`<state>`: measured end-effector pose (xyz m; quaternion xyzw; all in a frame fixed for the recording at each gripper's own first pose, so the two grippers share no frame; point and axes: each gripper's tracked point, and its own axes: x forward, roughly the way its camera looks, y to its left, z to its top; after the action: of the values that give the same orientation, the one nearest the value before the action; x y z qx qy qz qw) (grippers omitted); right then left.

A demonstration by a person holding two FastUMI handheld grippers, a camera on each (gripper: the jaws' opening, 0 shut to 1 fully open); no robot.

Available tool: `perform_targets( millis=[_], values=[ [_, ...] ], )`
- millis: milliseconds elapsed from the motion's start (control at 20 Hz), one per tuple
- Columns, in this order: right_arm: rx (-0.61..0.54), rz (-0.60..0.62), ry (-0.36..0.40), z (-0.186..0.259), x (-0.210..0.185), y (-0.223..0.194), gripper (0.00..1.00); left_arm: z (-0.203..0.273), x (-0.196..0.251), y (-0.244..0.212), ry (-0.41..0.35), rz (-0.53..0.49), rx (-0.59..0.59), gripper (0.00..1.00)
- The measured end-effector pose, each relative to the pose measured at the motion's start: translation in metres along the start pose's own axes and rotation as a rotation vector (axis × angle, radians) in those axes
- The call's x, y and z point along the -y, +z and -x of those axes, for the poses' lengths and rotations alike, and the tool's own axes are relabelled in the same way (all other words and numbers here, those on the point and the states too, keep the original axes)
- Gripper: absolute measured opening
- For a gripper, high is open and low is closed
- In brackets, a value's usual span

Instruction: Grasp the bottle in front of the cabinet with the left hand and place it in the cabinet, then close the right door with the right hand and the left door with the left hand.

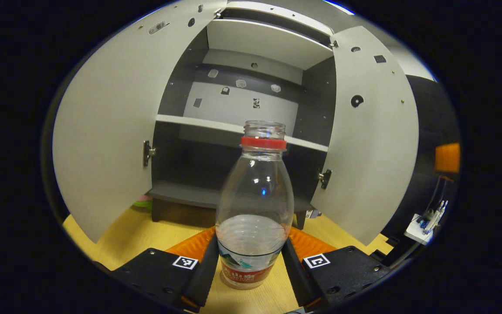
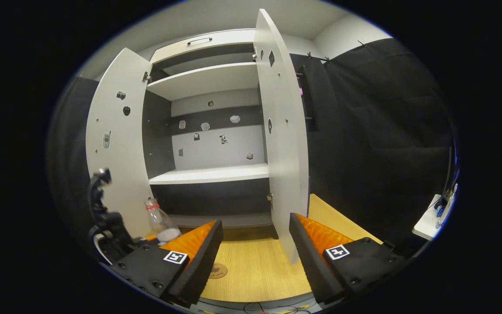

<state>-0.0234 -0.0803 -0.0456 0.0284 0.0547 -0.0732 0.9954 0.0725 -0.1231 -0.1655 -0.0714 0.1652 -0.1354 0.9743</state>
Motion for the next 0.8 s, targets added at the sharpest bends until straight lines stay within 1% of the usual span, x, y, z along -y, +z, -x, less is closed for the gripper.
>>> perform_targets(
  millis=[100, 200, 300, 400, 550, 650, 800],
  values=[
    [-0.008, -0.012, 0.014, -0.005, -0.003, -0.004, 0.99, 0.010, 0.004, 0.052, -0.025, 0.019, 0.049, 0.74],
    [-0.011, -0.025, 0.028, -0.007, -0.005, -0.009, 0.99, 0.015, 0.011, 0.096, -0.062, 0.032, 0.066, 0.74],
    [-0.008, -0.031, 0.025, -0.007, -0.003, -0.012, 0.99, 0.014, 0.019, 0.132, -0.096, 0.032, 0.057, 0.74],
    [-0.006, -0.034, 0.011, -0.003, 0.002, -0.016, 0.99, 0.003, 0.026, 0.175, -0.122, 0.022, 0.097, 0.74],
    [-0.014, -0.035, -0.038, 0.007, 0.022, -0.021, 0.99, -0.026, 0.029, 0.229, -0.135, -0.006, 0.134, 0.74],
    [-0.010, -0.037, -0.099, 0.015, 0.046, -0.021, 0.99, -0.054, 0.034, 0.262, -0.151, -0.002, 0.158, 0.74],
    [0.001, -0.065, -0.203, 0.032, 0.084, -0.020, 0.99, -0.104, 0.032, 0.300, -0.126, -0.020, 0.175, 0.73]
  ],
)
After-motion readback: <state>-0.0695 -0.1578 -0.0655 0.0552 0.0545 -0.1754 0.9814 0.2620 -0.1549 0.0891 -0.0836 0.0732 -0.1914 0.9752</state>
